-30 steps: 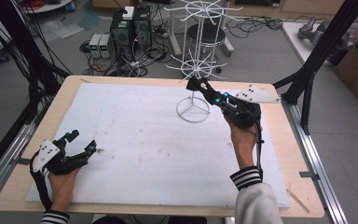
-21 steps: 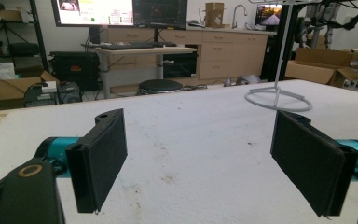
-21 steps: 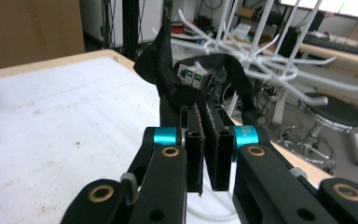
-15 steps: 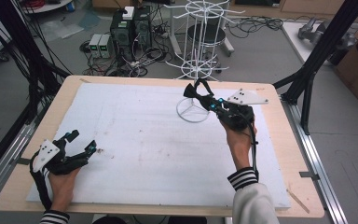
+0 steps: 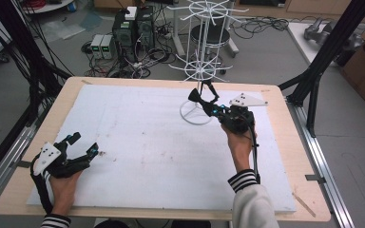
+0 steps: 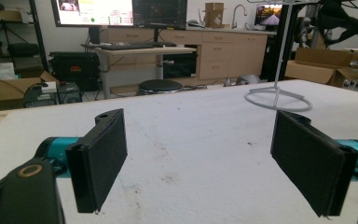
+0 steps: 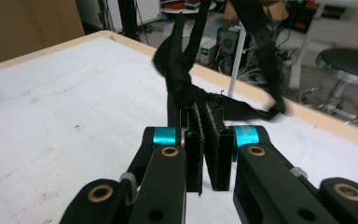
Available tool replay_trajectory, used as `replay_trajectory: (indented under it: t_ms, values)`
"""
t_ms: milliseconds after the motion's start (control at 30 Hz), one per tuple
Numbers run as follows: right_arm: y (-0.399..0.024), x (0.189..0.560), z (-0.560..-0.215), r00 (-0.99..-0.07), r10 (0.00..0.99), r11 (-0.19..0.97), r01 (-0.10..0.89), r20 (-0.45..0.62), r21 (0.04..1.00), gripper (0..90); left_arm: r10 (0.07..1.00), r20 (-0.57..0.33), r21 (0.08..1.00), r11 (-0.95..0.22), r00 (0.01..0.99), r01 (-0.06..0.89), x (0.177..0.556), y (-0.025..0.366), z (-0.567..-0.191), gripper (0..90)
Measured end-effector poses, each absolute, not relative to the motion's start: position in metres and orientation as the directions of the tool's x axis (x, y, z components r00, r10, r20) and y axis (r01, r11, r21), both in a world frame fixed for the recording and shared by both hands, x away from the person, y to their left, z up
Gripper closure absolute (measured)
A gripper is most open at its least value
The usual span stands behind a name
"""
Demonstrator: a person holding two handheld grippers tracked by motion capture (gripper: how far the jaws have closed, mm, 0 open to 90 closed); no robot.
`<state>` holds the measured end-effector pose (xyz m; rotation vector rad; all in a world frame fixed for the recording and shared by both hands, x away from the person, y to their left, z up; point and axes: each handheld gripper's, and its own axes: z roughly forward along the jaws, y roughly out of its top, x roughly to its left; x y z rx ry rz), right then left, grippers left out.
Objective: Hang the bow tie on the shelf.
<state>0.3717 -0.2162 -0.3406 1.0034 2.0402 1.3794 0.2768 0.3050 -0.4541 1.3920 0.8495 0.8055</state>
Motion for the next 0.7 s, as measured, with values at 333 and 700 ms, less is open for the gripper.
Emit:
replay_trajectory:
  t_ms: [333, 700]
  values:
    - [-0.215, 0.377, -0.355, -0.613, 0.789, 0.227, 0.352, 0.041, 0.908, 78.7, 0.874, -0.029, 1.000, 0.024, 0.485, 0.017, 0.277, 0.305, -0.454, 18.7]
    - [-0.214, 0.360, -0.356, -0.530, 0.846, 0.160, 0.361, 0.061, 0.919, 10.7, 0.875, -0.037, 0.999, 0.033, 0.484, 0.017, 0.277, 0.305, -0.454, 18.7]
